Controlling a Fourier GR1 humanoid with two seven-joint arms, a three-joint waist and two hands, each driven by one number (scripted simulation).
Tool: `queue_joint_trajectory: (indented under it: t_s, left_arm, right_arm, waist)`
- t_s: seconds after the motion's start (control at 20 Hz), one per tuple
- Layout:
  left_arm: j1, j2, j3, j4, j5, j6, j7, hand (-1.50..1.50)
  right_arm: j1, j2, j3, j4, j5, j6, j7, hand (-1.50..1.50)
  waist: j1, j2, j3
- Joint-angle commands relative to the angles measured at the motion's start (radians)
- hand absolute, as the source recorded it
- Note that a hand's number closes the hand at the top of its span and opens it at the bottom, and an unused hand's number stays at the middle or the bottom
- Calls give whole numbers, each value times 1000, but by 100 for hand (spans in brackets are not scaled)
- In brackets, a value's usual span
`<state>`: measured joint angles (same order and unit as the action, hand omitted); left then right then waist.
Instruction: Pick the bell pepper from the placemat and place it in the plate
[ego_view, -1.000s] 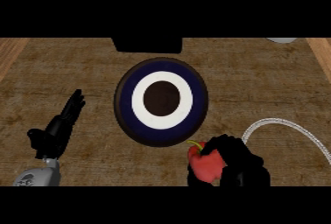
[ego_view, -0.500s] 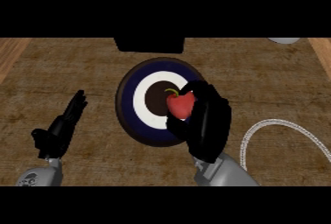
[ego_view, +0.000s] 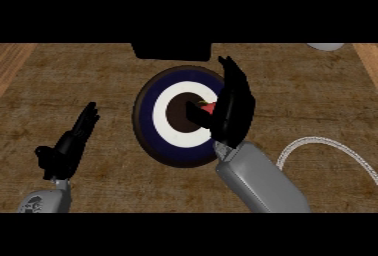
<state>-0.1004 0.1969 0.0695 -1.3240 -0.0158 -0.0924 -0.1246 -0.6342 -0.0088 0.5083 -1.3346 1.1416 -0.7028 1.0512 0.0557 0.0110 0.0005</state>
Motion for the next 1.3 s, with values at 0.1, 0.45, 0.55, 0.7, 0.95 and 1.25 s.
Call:
queue_joint_trajectory:
  t_s: [0.1, 0.45, 0.55, 0.7, 0.95, 1.25]
  left_arm:
    - [-5, 1, 7, -7, -1, 11, 21, 0]
    - [46, 6, 29, 14, 2, 11, -38, 0]
    - [12, -6, 25, -23, 3, 34, 33, 0]
    - [89, -22, 6, -39, -10, 31, -21, 0]
    - [56, 13, 26, -80, 28, -13, 49, 0]
    - [25, -37, 18, -21, 2, 38, 15, 0]
  right_arm:
    - [8, 8, -37, -15, -29, -349, 74, -150]
    - [216, 9, -2, -138, -168, -619, -90, -150]
    - [323, 8, 52, -221, -189, -642, -144, -150]
    - [471, -128, 146, -335, -289, -718, -229, -150]
    - [587, -319, 282, -450, -445, -789, -378, -150]
    - [615, -388, 322, -445, -584, -793, -543, -150]
  waist:
    - [-21, -6, 1]
    - [-44, -6, 2]
    - [-58, -11, 2]
    - [-56, -13, 2]
    - [-50, -12, 3]
    - [-50, -9, 5]
